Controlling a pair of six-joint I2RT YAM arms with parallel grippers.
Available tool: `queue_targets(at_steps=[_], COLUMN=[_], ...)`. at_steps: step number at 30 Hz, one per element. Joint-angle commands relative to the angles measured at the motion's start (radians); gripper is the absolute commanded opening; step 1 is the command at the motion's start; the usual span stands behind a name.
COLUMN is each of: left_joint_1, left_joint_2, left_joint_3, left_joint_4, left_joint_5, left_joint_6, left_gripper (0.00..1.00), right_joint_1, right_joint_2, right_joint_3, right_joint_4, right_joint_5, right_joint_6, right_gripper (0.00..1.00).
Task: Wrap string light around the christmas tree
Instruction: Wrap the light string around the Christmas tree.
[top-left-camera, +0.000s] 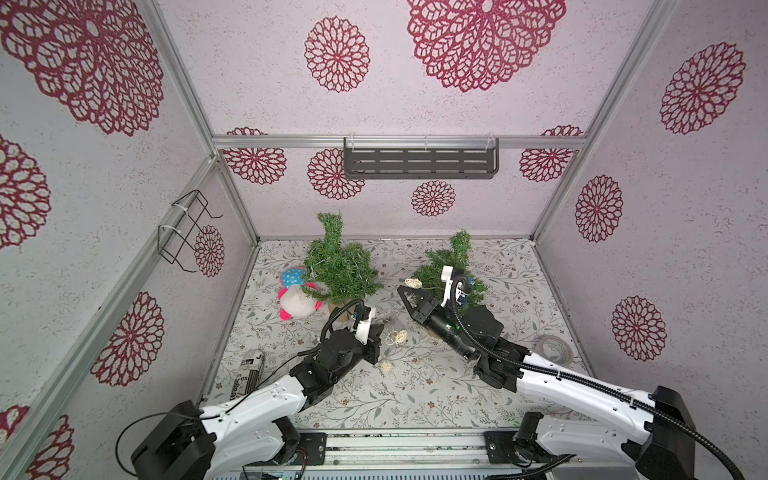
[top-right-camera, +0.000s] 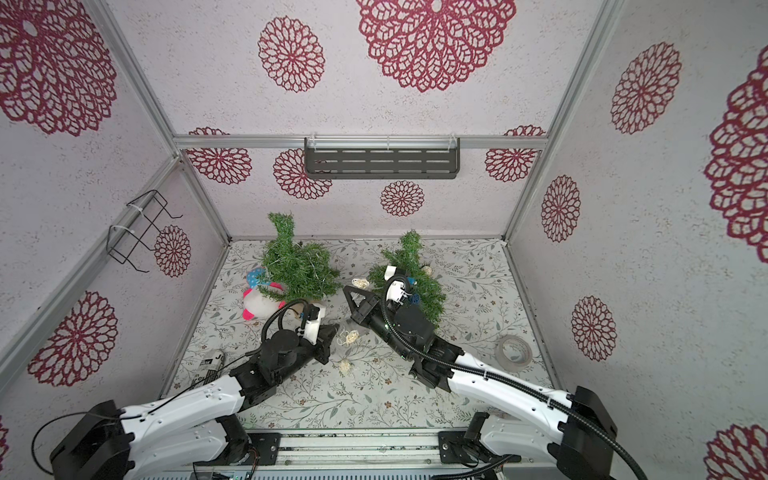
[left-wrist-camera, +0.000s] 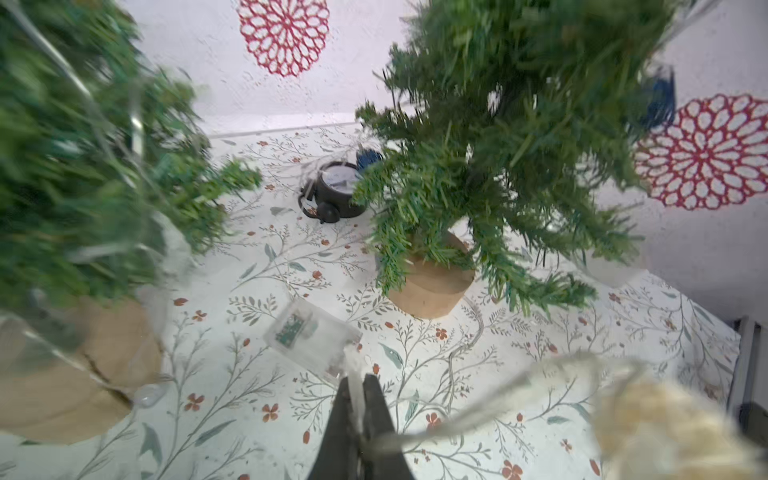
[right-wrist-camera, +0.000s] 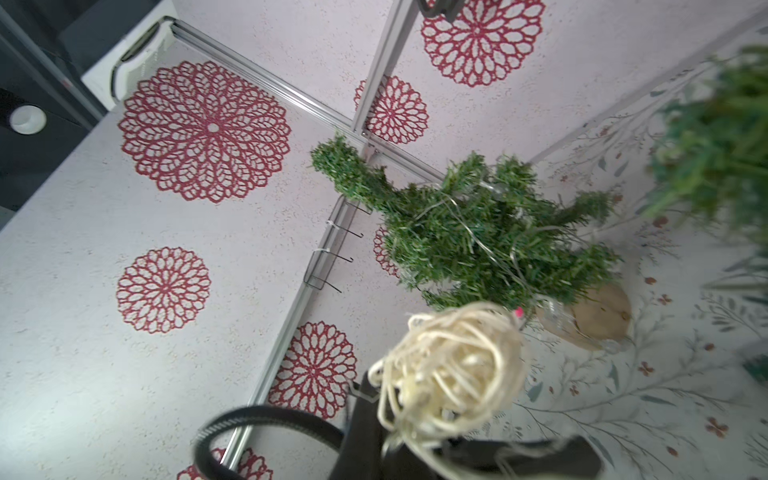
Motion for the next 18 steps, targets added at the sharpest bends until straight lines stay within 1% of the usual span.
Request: queue_targets(at_steps=[1,3,5,6,8,11,14,18], left_joint_1=[0.014,0.037,0.067,0.081,0.098,0.113,0.137,0.193], left_joint_2=[-0.113,-0.141,-0.121,-0.095,-0.03,0.07,0.142,0.221], left_joint_3=[0.111,0.198,0.277,0.325,0.415,0.546,0.662,0.778], left_joint_4=[-0.365,-0.494,-0.565,-0.599,-0.652,-0.722,-0.762,-0.818], left_joint_5=[-0.117,-0.12,-0.08,-0.054,-0.013,0.022,0.031,0.019], left_joint_6=[-0.051,-0.053,-0.045,-0.04,-0.025,-0.012,-0.007,-0.016], left_gripper=[0.0,0.0,0.0,0.0,0.0,0.0,0.0,0.0], right_joint_1=[-0.001,-0.001,-0.003,-0.008,-0.025,-0.068,-0.112,-0.162], right_joint_2=[-0.034,-0.057,-0.09,-0.109,-0.147,-0.218,-0.298,-0.396], right_joint_3=[-0.048,-0.078,-0.08,-0.073,-0.049,-0.044,-0.045,-0.019], right_joint_4=[-0.051,-0.102,-0.189,-0.26,-0.391,-0.556,-0.695,-0.816], right_joint_5=[0.02,0.023,0.029,0.029,0.028,0.007,0.014,0.038], right_joint_6=[0.001,0.001,-0.04,-0.066,-0.114,-0.167,-0.203,-0.283], right_gripper=[0.18,0.38,0.54,0.6,0.69,0.76,0.8,0.84])
